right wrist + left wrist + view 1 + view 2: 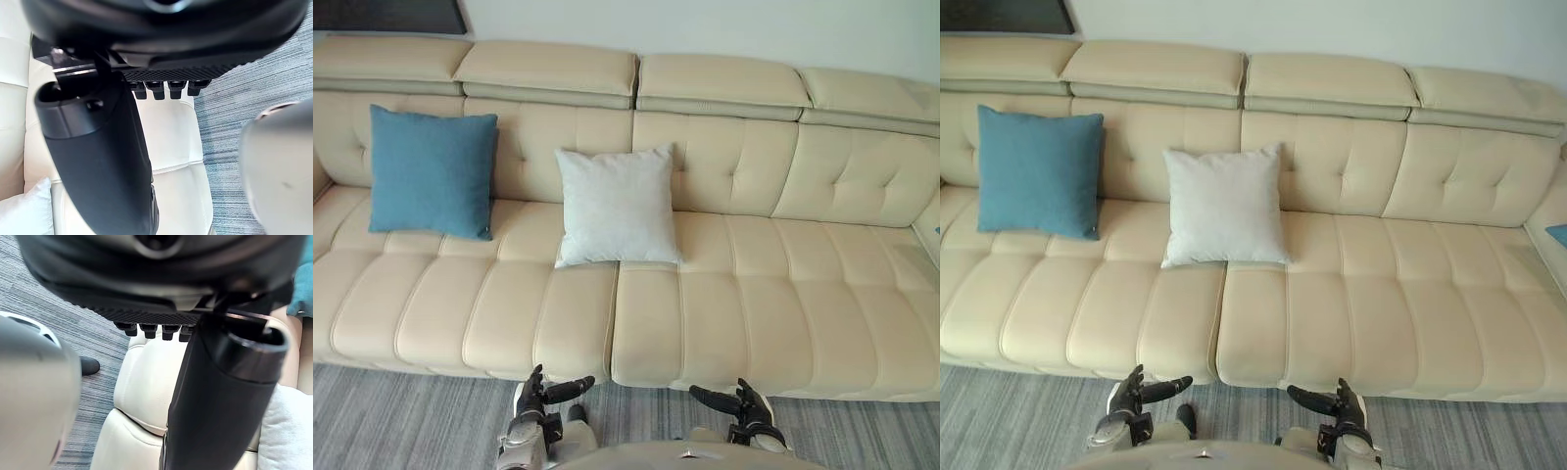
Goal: Pick up cushions and gather them together orderly.
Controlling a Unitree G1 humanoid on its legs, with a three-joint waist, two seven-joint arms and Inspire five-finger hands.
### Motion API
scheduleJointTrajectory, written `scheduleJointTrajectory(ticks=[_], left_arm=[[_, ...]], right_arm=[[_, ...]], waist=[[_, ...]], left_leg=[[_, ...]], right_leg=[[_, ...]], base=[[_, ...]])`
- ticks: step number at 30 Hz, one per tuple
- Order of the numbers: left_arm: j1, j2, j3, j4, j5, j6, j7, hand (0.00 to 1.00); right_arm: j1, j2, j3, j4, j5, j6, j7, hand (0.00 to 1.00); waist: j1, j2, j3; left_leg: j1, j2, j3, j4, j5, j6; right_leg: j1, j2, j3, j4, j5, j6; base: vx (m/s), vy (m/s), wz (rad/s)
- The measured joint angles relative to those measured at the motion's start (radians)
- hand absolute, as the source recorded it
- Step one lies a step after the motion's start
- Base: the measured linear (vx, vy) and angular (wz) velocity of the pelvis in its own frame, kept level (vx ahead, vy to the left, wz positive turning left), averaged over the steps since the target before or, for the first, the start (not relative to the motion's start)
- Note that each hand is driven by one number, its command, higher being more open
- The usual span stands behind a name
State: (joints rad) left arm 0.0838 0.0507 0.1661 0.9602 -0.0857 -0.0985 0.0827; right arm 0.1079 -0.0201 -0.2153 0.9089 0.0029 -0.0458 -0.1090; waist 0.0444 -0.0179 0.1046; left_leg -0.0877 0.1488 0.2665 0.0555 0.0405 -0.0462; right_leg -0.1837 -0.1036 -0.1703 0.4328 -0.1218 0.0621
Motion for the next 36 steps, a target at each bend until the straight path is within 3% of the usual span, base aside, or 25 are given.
scheduleJointTrajectory(ticks=[1,2,3,4,5,8,9,11,12,14,15,16,17,19,23,27,29,33,36], left_arm=[[-0.002,-0.001,0.001,-0.001,0.0,0.0,0.001,1.0],[0.0,0.004,0.009,-0.005,0.0,0.0,0.001,1.0],[0.0,0.013,0.009,-0.006,0.0,0.0,0.005,1.0],[-0.004,0.023,0.011,-0.008,0.001,0.001,0.005,1.0],[-0.005,0.01,0.015,-0.007,0.003,0.004,0.005,1.0],[-0.004,-0.001,0.006,-0.008,0.008,0.006,0.003,1.0],[-0.018,-0.009,0.001,-0.004,0.008,0.007,0.004,1.0],[-0.026,-0.02,-0.025,-0.002,0.009,0.012,0.004,1.0],[-0.025,-0.017,-0.036,-0.002,0.012,0.013,0.004,1.0],[-0.029,-0.008,-0.036,-0.011,0.018,0.014,0.004,1.0],[-0.03,-0.002,-0.037,-0.029,0.02,0.014,0.005,1.0],[-0.031,-0.001,-0.037,-0.034,0.021,0.014,0.005,1.0],[-0.031,-0.005,-0.037,-0.041,0.02,0.013,0.007,1.0],[-0.031,-0.014,-0.036,-0.043,0.02,0.014,0.007,1.0],[-0.019,0.011,-0.036,-0.042,0.02,0.021,0.009,1.0],[-0.013,0.013,-0.054,-0.015,0.021,0.021,0.01,1.0],[-0.02,0.021,-0.075,0.004,0.021,0.024,0.007,1.0],[-0.027,0.025,-0.082,0.02,0.055,0.025,0.006,1.0],[-0.04,0.025,-0.085,0.034,0.07,0.025,0.003,1.0]], right_arm=[[0.004,0.004,0.0,0.0,0.0,0.0,0.0,1.0],[0.007,0.017,0.0,0.012,0.0,0.0,0.001,1.0],[0.003,0.023,0.0,0.021,0.0,-0.001,0.002,1.0],[-0.01,0.024,0.0,0.025,0.0,0.0,0.001,1.0],[-0.023,0.013,-0.002,0.024,0.0,-0.001,-0.001,1.0],[-0.05,-0.002,-0.003,0.023,0.0,-0.003,-0.013,1.0],[-0.061,-0.013,0.0,0.024,0.0,-0.003,-0.013,1.0],[-0.069,-0.023,-0.001,0.029,0.0,0.001,-0.021,1.0],[-0.062,-0.02,-0.001,0.033,0.0,0.006,-0.024,1.0],[-0.052,-0.01,0.0,0.038,0.0,0.008,-0.026,1.0],[-0.051,-0.008,0.0,0.034,0.0,0.008,-0.029,1.0],[-0.05,-0.008,0.0,0.031,0.0,0.008,-0.029,1.0],[-0.047,-0.008,0.0,0.024,-0.001,0.008,-0.029,1.0],[-0.051,-0.015,-0.003,0.02,-0.001,0.009,-0.027,1.0],[-0.043,0.029,-0.001,0.033,-0.001,0.018,-0.015,1.0],[-0.049,0.019,-0.009,0.049,-0.001,0.019,-0.01,1.0],[-0.053,0.019,-0.029,0.055,-0.001,0.019,-0.01,1.0],[-0.058,0.015,-0.042,0.074,0.001,0.02,-0.01,1.0],[-0.091,0.008,-0.043,0.087,0.006,0.017,-0.011,1.0]], waist=[[-0.001,-0.001,0.0],[0.001,-0.024,-0.012],[0.002,-0.039,-0.02],[0.011,-0.058,-0.021],[0.017,-0.036,-0.015],[0.047,-0.015,-0.017],[0.049,0.006,-0.003],[0.047,0.041,0.009],[0.047,0.041,0.011],[0.047,0.017,0.024],[0.046,-0.006,0.032],[0.043,-0.01,0.034],[0.037,-0.008,0.033],[0.037,0.013,0.033],[0.03,-0.03,0.025],[0.012,-0.021,0.015],[0.007,-0.004,0.022],[0.002,0.005,0.016],[0.001,0.002,0.017]], left_leg=[[-0.005,-0.002,-0.004,0.011,-0.003,0.0],[-0.026,-0.003,-0.026,0.052,-0.011,0.001],[-0.049,-0.007,-0.032,0.082,-0.009,-0.003],[-0.08,-0.008,-0.025,0.117,-0.005,-0.007],[-0.087,0.011,-0.025,0.112,0.007,-0.019],[-0.144,0.025,-0.022,0.083,0.064,-0.03],[-0.161,0.033,-0.031,0.058,0.097,-0.033],[-0.158,0.046,-0.038,-0.017,0.167,-0.036],[-0.15,0.046,-0.039,-0.041,0.174,-0.041],[-0.15,0.042,-0.031,0.011,0.131,-0.053],[-0.151,0.021,-0.035,0.136,0.053,-0.042],[-0.152,0.017,-0.035,0.181,0.018,-0.032],[-0.153,0.019,-0.046,0.261,-0.06,-0.028],[-0.133,0.023,-0.093,0.32,-0.177,-0.029],[-0.105,-0.025,-0.053,0.279,-0.184,-0.018],[-0.079,-0.071,-0.061,0.242,-0.193,-0.003],[-0.07,-0.078,-0.06,0.243,-0.198,0.004],[-0.057,-0.067,-0.052,0.262,-0.203,0.014],[-0.054,-0.049,-0.052,0.266,-0.212,0.014]], right_leg=[[-0.013,-0.018,-0.015,0.103,-0.033,0.007],[0.001,-0.055,-0.025,0.277,-0.064,0.044],[0.02,-0.07,-0.023,0.291,-0.059,0.058],[0.036,-0.055,-0.019,0.23,-0.098,0.08],[0.059,-0.025,-0.018,0.161,-0.107,0.076],[0.108,0.029,-0.012,-0.06,-0.151,-0.004],[0.118,0.045,-0.021,-0.124,-0.138,-0.038],[0.116,0.071,-0.053,-0.157,-0.099,-0.052],[0.112,0.07,-0.073,-0.158,-0.095,-0.059],[0.119,0.043,-0.094,-0.16,-0.086,-0.067],[0.115,0.01,-0.094,-0.161,-0.073,-0.056],[0.112,-0.002,-0.093,-0.162,-0.068,-0.05],[0.101,-0.013,-0.086,-0.163,-0.057,-0.038],[0.075,-0.017,-0.055,-0.148,-0.041,-0.009],[0.086,-0.051,-0.012,-0.19,-0.006,0.038],[0.115,-0.067,0.018,-0.26,0.029,0.044],[0.129,-0.061,0.033,-0.285,0.037,0.042],[0.134,-0.039,0.079,-0.316,0.054,0.043],[0.118,-0.009,0.169,-0.37,0.107,0.024]], base=[[-0.08,-0.062,0.19],[-0.04,-0.088,0.28],[-0.09,-0.221,0.25],[-0.11,-0.199,0.03],[-0.17,-0.209,-0.09],[-0.19,-0.136,-0.11],[-0.2,-0.085,0.08],[-0.28,-0.024,0.31],[-0.28,0.033,0.4],[-0.14,0.063,0.24],[-0.09,0.092,0.13],[-0.07,0.095,0.11],[-0.1,0.16,0.0],[-0.11,0.236,-0.25],[-0.1,0.229,-0.19],[-0.02,0.106,-0.1],[0.04,0.057,-0.16],[0.12,0.009,-0.39],[0.14,-0.017,-0.92]])
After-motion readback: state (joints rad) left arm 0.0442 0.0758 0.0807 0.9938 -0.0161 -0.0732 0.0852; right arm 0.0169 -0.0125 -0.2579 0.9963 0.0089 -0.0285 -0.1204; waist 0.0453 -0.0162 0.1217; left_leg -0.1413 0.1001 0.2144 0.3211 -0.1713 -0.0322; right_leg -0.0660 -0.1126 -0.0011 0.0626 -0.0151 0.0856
